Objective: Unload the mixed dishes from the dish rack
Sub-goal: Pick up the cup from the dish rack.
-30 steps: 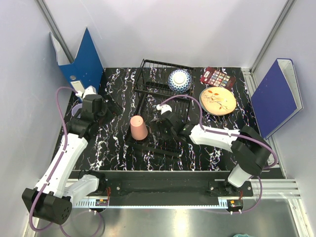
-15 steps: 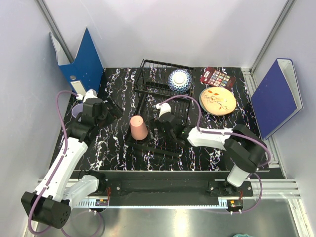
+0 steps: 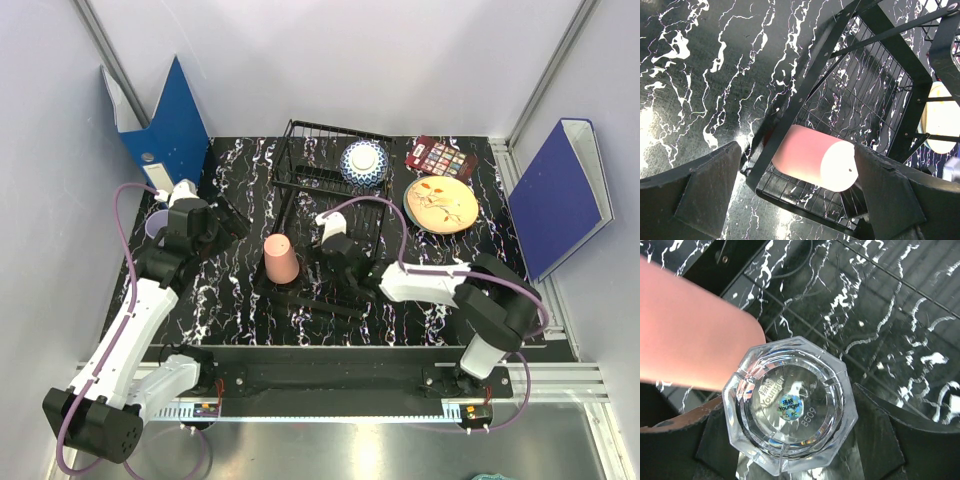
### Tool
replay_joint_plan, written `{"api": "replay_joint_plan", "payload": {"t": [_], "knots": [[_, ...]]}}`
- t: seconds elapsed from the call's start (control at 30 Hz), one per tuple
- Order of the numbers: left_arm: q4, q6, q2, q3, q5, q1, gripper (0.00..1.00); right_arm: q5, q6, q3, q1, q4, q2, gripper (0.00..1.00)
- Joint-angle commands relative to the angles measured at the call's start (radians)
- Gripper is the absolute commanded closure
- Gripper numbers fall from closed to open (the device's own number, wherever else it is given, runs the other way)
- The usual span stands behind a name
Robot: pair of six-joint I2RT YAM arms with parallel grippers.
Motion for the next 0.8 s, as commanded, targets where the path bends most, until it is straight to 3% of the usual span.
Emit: {"api": "replay_joint_plan", "payload": {"t": [0.0,0.1,0.17,0.27,0.37,0.47,0.53,0.63,0.77], "knots": [[0.053,-0.005,-0.027,-0.001,-0.001,-0.006,0.01,0.106,-0.012,-0.010,0.029,-0.036,-0.143,0.72],[0.053,-0.001,-0.030,0.011,-0.005,-0.006,0.01,0.147,-0.023,0.011,0.039,-0.126,-0.287,0.84],[0.053,0.001,-0.032,0.025,-0.010,-0.006,0.01,0.170,-0.035,0.032,0.040,-0.184,-0.349,0.99],[0.068,0.002,-0.032,0.051,0.010,-0.006,0.01,0.120,-0.020,0.066,0.039,-0.250,-0.491,1.00],[0.169,0.013,-0.060,0.045,0.129,-0.006,0.01,-0.009,0.040,0.066,0.034,-0.181,-0.622,1.00],[0.403,-0.037,-0.125,-0.027,0.342,-0.004,0.01,-0.111,0.130,0.069,-0.001,-0.152,-0.683,1.00],[0.653,-0.126,-0.161,-0.102,0.506,-0.004,0.01,-0.232,0.230,0.042,-0.044,-0.094,-0.725,1.00],[0.900,-0.258,-0.140,-0.145,0.661,-0.004,0.01,-0.437,0.415,-0.041,-0.170,0.099,-0.763,1.00],[1.210,-0.436,-0.104,-0.217,0.743,-0.009,0.01,-0.535,0.531,-0.093,-0.228,0.323,-0.742,1.00]]}}
